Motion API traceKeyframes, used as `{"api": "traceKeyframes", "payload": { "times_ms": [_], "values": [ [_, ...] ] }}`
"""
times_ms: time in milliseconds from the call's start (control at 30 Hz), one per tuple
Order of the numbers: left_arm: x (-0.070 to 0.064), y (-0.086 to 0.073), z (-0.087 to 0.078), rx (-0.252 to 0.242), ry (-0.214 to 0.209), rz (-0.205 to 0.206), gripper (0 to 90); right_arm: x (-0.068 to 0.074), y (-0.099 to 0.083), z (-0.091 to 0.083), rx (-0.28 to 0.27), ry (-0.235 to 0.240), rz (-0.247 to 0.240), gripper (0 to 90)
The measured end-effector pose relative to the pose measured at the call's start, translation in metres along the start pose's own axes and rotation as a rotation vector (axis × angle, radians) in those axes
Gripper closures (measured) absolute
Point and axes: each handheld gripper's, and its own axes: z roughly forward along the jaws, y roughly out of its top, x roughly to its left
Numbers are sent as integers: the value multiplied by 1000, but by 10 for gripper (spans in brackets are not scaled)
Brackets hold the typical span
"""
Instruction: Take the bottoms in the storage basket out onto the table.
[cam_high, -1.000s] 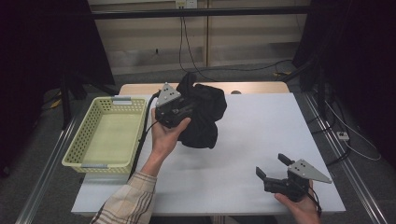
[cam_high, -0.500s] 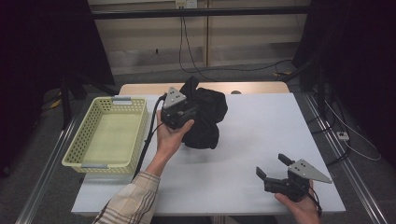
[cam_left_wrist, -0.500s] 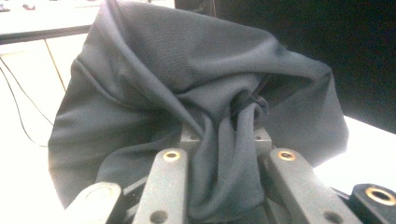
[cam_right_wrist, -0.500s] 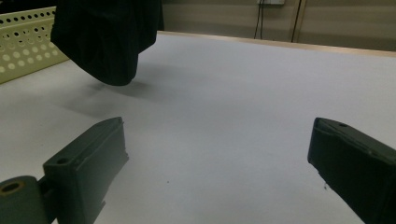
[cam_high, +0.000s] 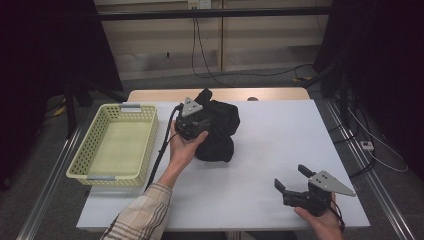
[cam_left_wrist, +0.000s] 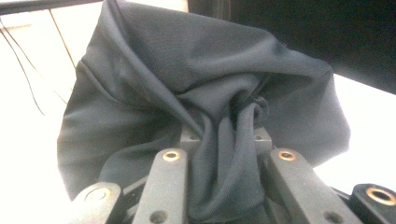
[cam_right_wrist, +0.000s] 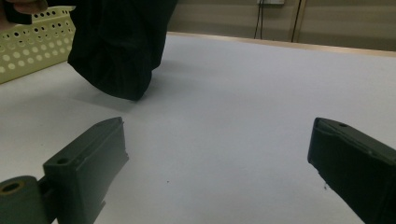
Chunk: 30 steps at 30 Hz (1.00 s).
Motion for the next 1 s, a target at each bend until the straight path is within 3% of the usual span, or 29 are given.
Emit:
{"api": "traceKeyframes", "payload": {
  "times_ms": [133, 367, 533, 700, 1000],
  "values": [
    [1, -6, 8, 39, -4, -2, 755, 0, 0, 0, -1, 1, 0, 45],
    [-3, -13, 18, 94, -47, -16, 748, 0, 0, 0, -2, 0, 3, 46],
    [-10, -19, 26, 124, -78, 6, 744, 0, 0, 0, -2, 1, 0, 46],
    [-14, -25, 33, 156, -59, 36, 735, 0, 0, 0, -1, 2, 0, 46],
    [-14, -33, 41, 210, -67, 60, 716, 0, 0, 0, 1, 1, 3, 46]
  ]
}}
